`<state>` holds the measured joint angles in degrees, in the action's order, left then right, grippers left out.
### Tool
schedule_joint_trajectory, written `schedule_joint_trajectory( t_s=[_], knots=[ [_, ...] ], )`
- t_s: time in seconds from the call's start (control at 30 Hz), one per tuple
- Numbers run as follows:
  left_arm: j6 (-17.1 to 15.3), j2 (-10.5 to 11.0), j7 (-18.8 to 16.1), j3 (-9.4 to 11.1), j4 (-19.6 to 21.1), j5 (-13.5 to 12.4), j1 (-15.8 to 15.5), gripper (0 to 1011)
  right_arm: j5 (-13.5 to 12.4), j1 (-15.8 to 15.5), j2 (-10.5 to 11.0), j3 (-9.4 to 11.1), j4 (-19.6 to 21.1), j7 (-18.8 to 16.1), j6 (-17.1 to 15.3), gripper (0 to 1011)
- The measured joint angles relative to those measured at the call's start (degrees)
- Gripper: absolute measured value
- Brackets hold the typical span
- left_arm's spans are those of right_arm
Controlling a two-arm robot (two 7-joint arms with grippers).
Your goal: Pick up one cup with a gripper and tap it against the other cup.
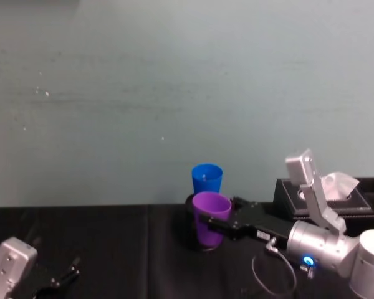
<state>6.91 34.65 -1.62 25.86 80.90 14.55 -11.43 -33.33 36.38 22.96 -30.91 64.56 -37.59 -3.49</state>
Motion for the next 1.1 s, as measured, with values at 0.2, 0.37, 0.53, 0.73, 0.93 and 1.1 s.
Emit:
schedule_joint_trajectory(
  t_s=[0.2,0.37,0.53,0.73,0.93,1.1],
  knots=[
    [0.0,0.0,0.0,0.0,0.0,0.0,0.0,1000,0.5,1.9,-1.7,0.0,-4.2,-0.7,0.7,738],
    [0.0,0.0,0.0,0.0,0.0,0.0,0.0,1000,1.2,3.3,-2.9,0.1,-7.1,-1.3,1.4,738],
    [0.0,0.0,0.0,0.0,0.0,0.0,0.0,1000,1.8,4.7,-3.9,0.5,-9.6,-1.9,2.2,738],
    [0.0,0.0,0.0,0.0,0.0,0.0,0.0,1000,2.4,6.2,-5.0,0.8,-12.5,-2.6,2.8,738],
    [0.0,0.0,0.0,0.0,0.0,0.0,0.0,1000,3.1,7.8,-6.1,1.2,-15.3,-3.0,3.4,738],
    [0.0,0.0,0.0,0.0,0.0,0.0,0.0,1000,3.6,8.9,-7.1,1.7,-17.5,-3.5,4.0,739]
  ],
)
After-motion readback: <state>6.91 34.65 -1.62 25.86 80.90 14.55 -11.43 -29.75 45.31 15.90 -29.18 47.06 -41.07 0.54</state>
